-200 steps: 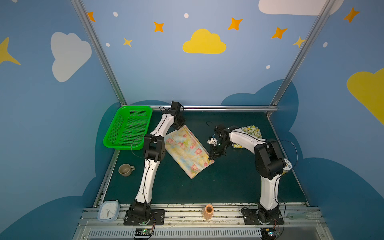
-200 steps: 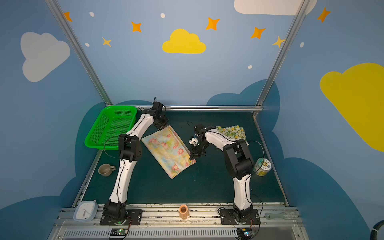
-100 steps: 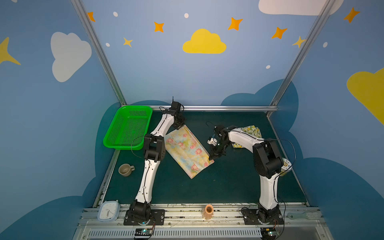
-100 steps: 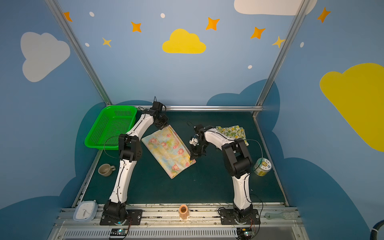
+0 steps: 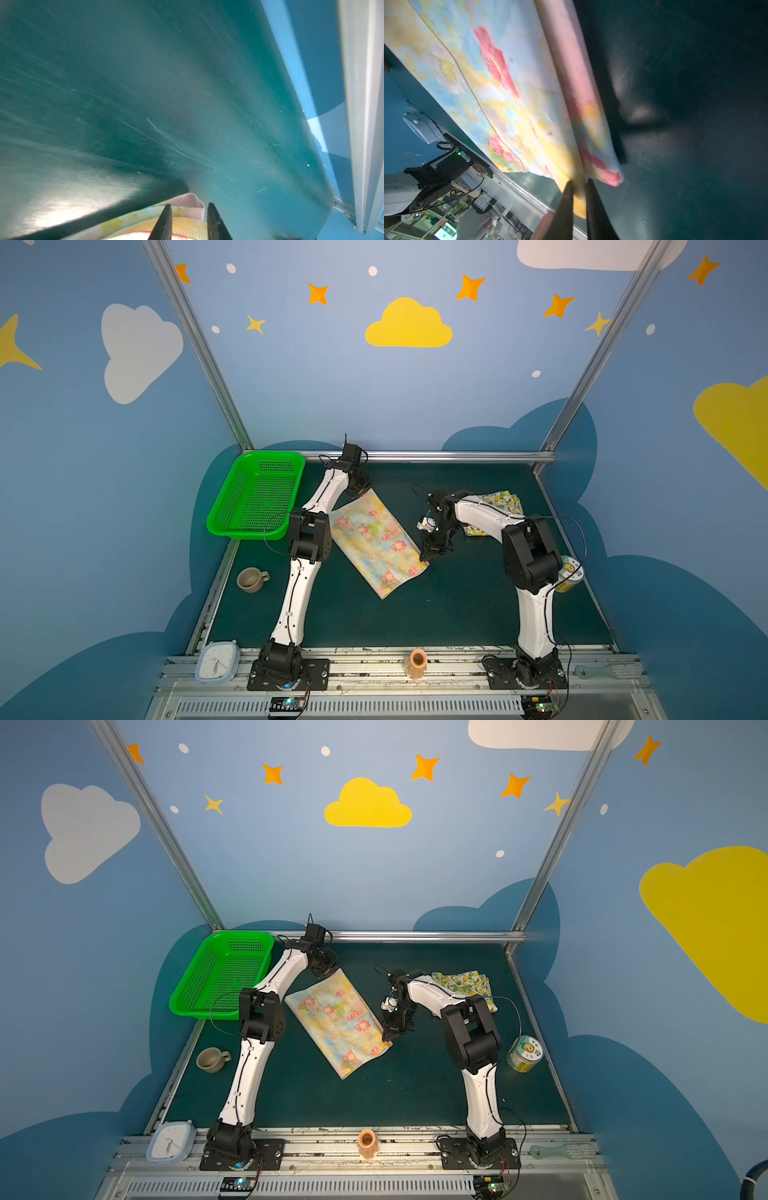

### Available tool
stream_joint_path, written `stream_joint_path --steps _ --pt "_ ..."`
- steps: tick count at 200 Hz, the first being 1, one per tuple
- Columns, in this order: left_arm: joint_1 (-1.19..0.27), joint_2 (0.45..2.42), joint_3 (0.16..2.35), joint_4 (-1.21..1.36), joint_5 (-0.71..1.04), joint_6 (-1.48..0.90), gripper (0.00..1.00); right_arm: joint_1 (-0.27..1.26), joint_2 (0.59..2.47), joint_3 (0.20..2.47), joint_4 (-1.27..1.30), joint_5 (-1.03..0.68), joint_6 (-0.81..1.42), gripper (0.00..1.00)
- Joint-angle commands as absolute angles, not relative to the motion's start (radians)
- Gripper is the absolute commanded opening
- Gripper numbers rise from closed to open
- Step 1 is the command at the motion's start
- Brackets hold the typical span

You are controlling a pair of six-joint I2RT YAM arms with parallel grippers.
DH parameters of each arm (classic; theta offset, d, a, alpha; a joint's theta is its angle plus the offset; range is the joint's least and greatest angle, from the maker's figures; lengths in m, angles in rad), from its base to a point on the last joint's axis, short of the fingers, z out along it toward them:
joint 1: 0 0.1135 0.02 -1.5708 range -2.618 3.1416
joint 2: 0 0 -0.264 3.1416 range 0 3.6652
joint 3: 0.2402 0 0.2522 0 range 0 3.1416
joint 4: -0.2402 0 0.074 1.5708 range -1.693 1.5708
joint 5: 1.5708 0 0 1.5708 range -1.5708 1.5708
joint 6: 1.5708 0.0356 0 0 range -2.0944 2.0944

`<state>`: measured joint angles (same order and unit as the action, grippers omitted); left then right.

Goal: Fold and stack the skirts
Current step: 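Lay the folded floral skirt down and open the right gripper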

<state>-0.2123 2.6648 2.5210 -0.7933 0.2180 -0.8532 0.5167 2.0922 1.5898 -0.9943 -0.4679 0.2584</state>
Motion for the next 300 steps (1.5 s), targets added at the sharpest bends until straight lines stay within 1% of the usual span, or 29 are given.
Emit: stream_joint_path --steps 1,20,35,43,55,67,89,104,127,147,172,200,227,300 --pt "-0.210 2.668 2.542 -0.800 0.206 -0.847 0.30 0.499 2.112 1.642 -1.017 -0.443 0.262 0.07" --pt "-0.209 2.653 2.540 -0.811 0.196 -0.837 0.30 0.492 2.118 1.674 -1.021 -0.448 0.262 0.03" --pt "-0.206 2.637 2.534 -0.818 0.194 -0.830 0.30 0.491 2.120 1.691 -1.029 -0.449 0.263 0.03" --pt "-0.204 2.626 2.527 -0.819 0.194 -0.828 0.31 0.491 2.119 1.694 -1.031 -0.452 0.263 0.05" --pt "-0.203 2.603 2.505 -0.812 0.195 -0.823 0.33 0.492 2.113 1.684 -1.028 -0.458 0.265 0.13" --pt "-0.201 2.578 2.474 -0.799 0.200 -0.823 0.36 0.494 2.111 1.669 -1.026 -0.463 0.263 0.17" --pt "-0.195 2.525 2.405 -0.764 0.206 -0.830 0.38 0.503 2.116 1.643 -1.021 -0.487 0.254 0.20" --pt "-0.188 2.486 2.357 -0.737 0.247 -0.842 0.39 0.517 2.126 1.638 -1.025 -0.495 0.249 0.23" --pt "-0.181 2.420 2.276 -0.678 0.266 -0.850 0.42 0.534 2.142 1.637 -1.019 -0.483 0.254 0.23" --pt "-0.175 2.369 2.225 -0.648 0.277 -0.853 0.42 0.538 2.159 1.641 -1.010 -0.477 0.261 0.21" --pt "-0.165 2.313 2.163 -0.629 0.283 -0.852 0.43 0.538 2.182 1.652 -1.007 -0.474 0.266 0.17" --pt "-0.153 2.245 2.072 -0.594 0.285 -0.850 0.43 0.543 2.185 1.664 -1.005 -0.473 0.271 0.00" --pt "-0.146 2.195 1.997 -0.568 0.287 -0.848 0.43 0.544 2.177 1.682 -1.018 -0.452 0.272 0.00" --pt "-0.146 2.140 1.865 -0.525 0.303 -0.848 0.43 0.557 2.161 1.765 -1.083 -0.393 0.251 0.00"
